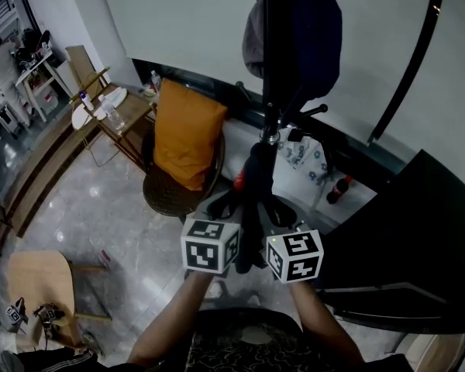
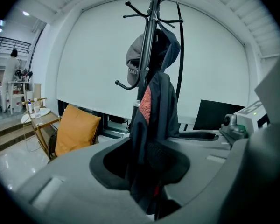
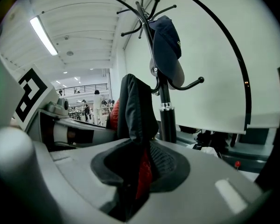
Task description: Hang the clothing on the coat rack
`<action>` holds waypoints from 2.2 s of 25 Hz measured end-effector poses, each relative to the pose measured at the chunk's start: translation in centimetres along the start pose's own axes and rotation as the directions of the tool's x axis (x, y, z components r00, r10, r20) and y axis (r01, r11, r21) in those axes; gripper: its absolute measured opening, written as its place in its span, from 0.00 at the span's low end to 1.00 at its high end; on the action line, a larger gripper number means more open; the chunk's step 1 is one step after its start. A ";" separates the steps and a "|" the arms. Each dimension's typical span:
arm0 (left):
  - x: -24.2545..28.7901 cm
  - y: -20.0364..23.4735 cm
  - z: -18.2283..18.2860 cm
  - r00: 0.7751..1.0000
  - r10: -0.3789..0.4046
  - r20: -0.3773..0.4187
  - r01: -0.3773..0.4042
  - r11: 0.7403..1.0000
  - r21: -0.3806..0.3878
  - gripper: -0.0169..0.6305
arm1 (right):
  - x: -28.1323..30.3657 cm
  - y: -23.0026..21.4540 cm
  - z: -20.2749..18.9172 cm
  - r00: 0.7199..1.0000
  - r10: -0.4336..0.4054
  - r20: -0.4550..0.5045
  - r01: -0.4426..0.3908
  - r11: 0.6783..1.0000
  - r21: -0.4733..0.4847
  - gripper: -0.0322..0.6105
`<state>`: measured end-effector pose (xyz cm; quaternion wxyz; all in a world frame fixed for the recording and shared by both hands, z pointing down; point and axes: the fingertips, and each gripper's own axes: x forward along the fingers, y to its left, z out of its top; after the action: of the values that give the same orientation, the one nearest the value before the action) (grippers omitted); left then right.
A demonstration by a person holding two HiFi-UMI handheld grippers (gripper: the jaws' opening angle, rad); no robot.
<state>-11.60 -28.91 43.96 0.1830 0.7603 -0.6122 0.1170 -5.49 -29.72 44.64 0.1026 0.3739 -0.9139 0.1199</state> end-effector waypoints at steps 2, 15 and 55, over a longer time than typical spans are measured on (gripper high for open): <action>-0.4 -0.2 0.0 1.000 0.012 0.008 -0.012 1.000 -0.006 0.15 | -0.4 0.0 0.1 1.000 0.008 0.002 -0.008 1.000 -0.002 0.18; -3.0 -1.0 -0.1 1.000 0.011 0.022 -0.011 1.000 -0.016 0.15 | -2.3 1.8 1.5 0.998 0.020 0.053 -0.020 1.000 0.016 0.18; -13.8 0.0 -1.9 0.958 -0.285 0.045 0.281 0.957 0.073 0.07 | -7.7 14.3 2.3 0.967 -0.218 0.129 0.220 0.976 0.002 0.08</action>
<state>-14.61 -15.82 40.18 0.1558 0.8486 -0.4977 0.0886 -10.45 -15.47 38.30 0.0585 0.4789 -0.8725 0.0776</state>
